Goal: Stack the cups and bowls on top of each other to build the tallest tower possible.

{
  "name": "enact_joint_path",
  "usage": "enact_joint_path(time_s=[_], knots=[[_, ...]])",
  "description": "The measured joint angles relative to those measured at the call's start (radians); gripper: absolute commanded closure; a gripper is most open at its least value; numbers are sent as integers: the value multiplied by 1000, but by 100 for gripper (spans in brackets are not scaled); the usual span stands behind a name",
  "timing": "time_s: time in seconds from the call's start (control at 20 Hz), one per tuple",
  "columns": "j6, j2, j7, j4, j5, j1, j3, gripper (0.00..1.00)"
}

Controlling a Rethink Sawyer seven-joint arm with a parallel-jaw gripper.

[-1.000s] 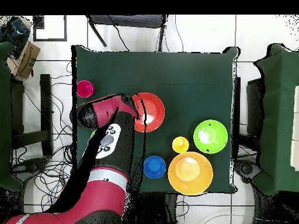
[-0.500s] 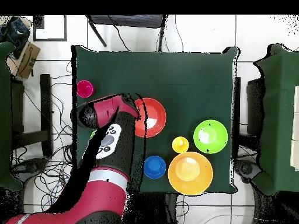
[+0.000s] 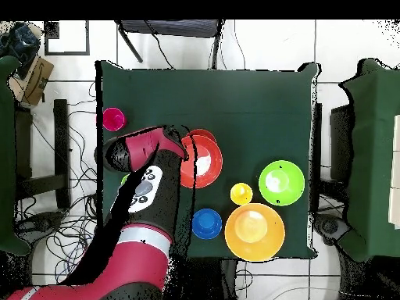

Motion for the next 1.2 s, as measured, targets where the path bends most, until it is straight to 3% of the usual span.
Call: enact_joint_path(time_s=[1.2], knots=[[1,13,0,-87,0,38,-72,100]])
